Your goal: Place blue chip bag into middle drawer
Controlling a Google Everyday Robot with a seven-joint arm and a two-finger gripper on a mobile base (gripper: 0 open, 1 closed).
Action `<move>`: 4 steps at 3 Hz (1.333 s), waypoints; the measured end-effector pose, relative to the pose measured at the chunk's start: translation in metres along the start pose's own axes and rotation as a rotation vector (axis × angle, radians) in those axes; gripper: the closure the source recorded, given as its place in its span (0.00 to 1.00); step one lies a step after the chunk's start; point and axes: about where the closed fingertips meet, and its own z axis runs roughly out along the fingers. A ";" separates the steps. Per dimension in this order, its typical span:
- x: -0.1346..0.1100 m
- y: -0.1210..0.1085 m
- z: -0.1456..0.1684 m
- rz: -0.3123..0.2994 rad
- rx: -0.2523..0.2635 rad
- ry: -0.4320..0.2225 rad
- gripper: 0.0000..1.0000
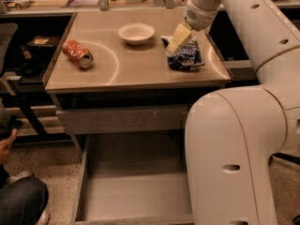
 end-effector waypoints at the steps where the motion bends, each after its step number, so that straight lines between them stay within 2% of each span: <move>1: -0.005 -0.006 0.016 0.015 -0.006 0.007 0.00; 4: -0.002 -0.018 0.044 0.041 0.003 0.045 0.00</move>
Offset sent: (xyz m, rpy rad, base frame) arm 0.0200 -0.0140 -0.0195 -0.0428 0.0854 -0.0464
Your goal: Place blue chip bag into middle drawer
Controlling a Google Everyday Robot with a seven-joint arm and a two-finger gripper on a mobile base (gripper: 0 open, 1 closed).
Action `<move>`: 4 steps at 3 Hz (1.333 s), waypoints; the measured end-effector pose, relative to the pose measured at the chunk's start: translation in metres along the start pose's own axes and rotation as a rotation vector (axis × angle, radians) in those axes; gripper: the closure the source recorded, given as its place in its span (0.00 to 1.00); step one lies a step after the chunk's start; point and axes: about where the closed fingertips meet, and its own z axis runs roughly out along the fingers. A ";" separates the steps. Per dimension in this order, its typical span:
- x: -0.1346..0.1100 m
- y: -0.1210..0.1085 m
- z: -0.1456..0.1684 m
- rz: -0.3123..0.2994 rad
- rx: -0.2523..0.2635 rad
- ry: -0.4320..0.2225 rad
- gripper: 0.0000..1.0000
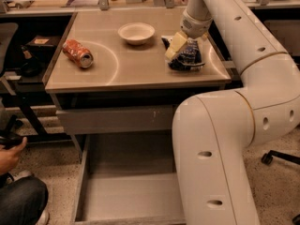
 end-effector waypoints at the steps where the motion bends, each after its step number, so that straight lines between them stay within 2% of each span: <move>1: 0.002 -0.001 0.012 0.001 -0.005 0.020 0.00; 2: 0.003 -0.002 0.021 0.001 -0.008 0.033 0.00; 3: 0.003 -0.002 0.027 0.000 -0.014 0.042 0.09; 4: 0.003 -0.002 0.027 0.000 -0.014 0.042 0.33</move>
Offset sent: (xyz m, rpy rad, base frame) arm 0.0034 -0.0087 -0.0308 -0.0411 0.1511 0.0117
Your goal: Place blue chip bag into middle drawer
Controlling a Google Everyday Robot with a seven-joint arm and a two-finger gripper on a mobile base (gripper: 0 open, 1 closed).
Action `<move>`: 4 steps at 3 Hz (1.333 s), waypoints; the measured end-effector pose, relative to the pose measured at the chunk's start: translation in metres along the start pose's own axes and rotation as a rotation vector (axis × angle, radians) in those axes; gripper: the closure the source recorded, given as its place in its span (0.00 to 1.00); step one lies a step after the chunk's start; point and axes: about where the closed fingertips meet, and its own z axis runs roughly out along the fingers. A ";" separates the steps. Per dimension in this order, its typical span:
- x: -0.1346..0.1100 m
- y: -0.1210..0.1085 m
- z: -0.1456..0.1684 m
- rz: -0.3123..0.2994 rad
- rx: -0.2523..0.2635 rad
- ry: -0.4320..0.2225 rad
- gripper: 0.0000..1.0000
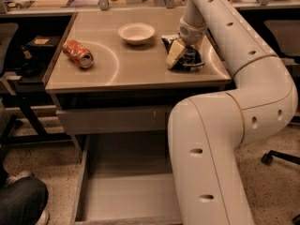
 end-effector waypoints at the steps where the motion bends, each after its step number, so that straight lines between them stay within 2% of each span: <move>1: 0.000 0.000 0.000 0.000 0.000 0.000 0.55; 3: 0.000 0.000 0.000 0.000 0.000 0.000 1.00; 4: -0.001 0.000 -0.005 0.000 0.000 0.000 1.00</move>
Offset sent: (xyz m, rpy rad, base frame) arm 0.0000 0.0000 0.0000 0.0000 0.0000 0.0000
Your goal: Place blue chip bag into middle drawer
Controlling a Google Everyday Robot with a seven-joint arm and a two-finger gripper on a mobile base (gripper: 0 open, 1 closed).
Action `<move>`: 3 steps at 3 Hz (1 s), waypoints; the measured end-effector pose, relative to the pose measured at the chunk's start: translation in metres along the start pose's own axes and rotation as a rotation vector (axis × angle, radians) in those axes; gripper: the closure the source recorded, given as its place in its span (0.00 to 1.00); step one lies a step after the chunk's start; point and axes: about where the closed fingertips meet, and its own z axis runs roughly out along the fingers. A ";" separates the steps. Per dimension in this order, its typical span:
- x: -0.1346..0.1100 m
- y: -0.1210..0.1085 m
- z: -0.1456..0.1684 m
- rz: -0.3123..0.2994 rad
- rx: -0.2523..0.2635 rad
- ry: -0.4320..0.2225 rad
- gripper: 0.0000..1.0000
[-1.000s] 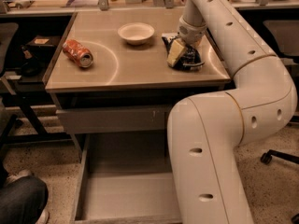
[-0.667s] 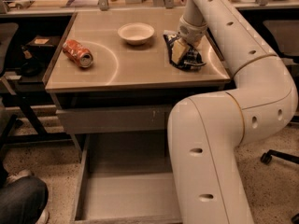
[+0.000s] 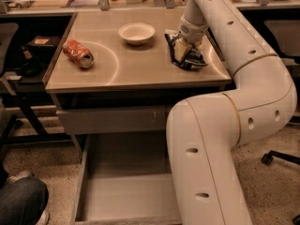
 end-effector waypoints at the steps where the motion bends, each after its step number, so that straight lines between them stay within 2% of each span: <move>1: 0.003 -0.007 -0.013 0.009 0.022 -0.026 1.00; 2: 0.020 -0.015 -0.033 0.029 0.050 -0.022 1.00; 3: 0.083 -0.010 -0.067 0.030 0.089 -0.011 1.00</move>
Offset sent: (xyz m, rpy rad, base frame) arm -0.0748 -0.0489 0.0416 -0.0559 -0.0171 -0.0708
